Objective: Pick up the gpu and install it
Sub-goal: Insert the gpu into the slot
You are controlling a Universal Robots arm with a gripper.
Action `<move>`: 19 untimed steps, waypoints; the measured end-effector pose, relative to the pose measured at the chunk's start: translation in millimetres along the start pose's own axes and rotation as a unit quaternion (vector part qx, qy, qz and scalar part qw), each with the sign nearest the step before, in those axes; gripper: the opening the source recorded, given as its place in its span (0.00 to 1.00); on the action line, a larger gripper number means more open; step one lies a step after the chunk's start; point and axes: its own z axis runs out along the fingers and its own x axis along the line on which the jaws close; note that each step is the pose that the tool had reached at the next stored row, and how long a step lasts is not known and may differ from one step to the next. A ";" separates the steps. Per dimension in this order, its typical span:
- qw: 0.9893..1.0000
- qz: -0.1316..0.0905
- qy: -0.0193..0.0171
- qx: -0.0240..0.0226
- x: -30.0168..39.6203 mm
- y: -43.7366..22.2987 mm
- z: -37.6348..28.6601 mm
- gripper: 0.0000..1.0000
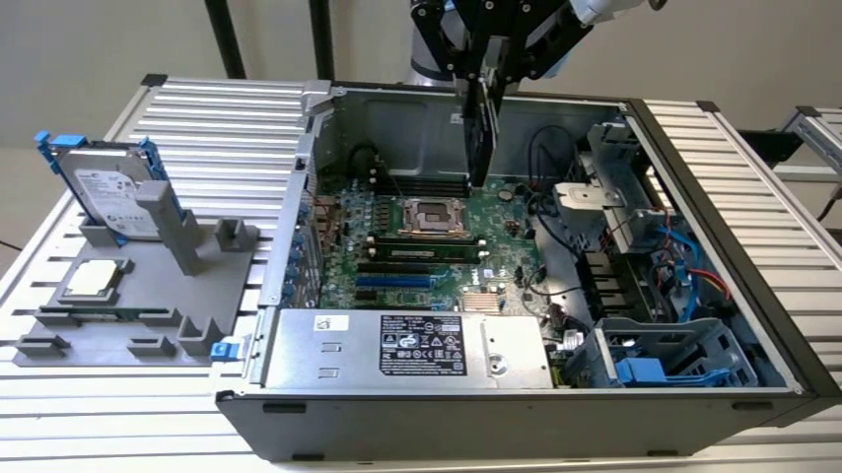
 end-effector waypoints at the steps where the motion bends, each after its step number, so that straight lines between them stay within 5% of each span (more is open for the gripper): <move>1: 1.000 0.000 0.000 0.000 0.0 0.0 0.0 0.00; 19: 1.000 0.000 0.000 0.000 -1.2 0.0 0.0 0.00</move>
